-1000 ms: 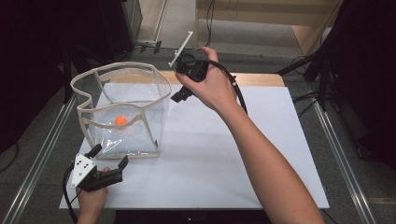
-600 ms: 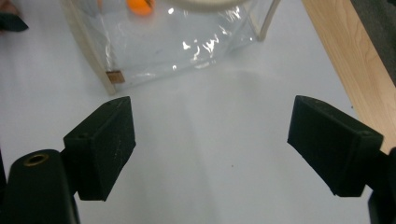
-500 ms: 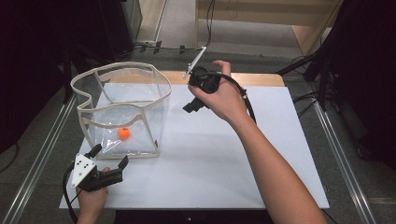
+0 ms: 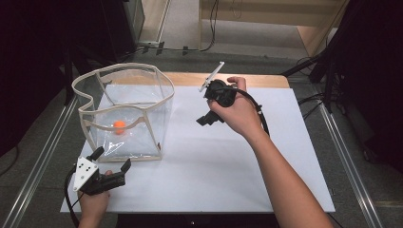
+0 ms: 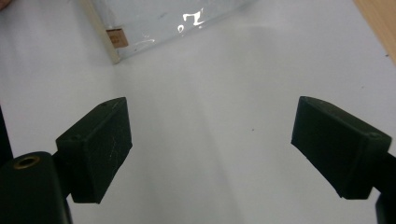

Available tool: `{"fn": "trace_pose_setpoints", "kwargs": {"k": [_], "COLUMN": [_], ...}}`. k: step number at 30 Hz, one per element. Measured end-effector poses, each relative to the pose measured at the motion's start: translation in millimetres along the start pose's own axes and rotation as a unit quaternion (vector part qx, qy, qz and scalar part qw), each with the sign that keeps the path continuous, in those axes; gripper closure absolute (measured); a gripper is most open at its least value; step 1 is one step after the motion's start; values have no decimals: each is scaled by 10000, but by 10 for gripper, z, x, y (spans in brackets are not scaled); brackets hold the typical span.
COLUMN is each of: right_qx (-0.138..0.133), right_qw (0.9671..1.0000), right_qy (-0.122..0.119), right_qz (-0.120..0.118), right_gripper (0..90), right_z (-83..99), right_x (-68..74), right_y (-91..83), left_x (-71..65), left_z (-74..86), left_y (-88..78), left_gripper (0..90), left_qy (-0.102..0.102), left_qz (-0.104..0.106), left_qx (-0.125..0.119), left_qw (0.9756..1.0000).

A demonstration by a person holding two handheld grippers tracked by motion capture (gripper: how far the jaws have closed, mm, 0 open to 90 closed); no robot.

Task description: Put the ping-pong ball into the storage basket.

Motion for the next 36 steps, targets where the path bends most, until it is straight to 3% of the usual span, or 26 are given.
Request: {"fn": "trace_pose_setpoints", "kwargs": {"k": [10, 13, 36], "right_qx": [-173, -150, -538], "right_qw": [9997, 9997, 9970], "right_qy": [108, 173, 546], "right_qz": [152, 60, 113], "right_gripper": [88, 88, 88], "right_z": [219, 305, 915], "right_x": [-15, -4, -14], "right_y": [22, 35, 14], "left_x": [-4, -5, -8], "left_z": [3, 2, 4], "left_y": [0, 0, 1], "left_gripper": [0, 0, 0], "left_qy": [40, 40, 42], "left_qz": [1, 1, -7], "left_qx": [10, 6, 10], "left_qw": [10000, 10000, 10000]}}
Point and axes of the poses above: each handheld gripper's, and its own axes: y roughly forward along the jaws, z roughly out of its underside, x roughly to its left, the point moved 8 cm from there along y, roughly forward along the jaws, and after that the axes turned 8 degrees about -z, right-handed, at the moved point
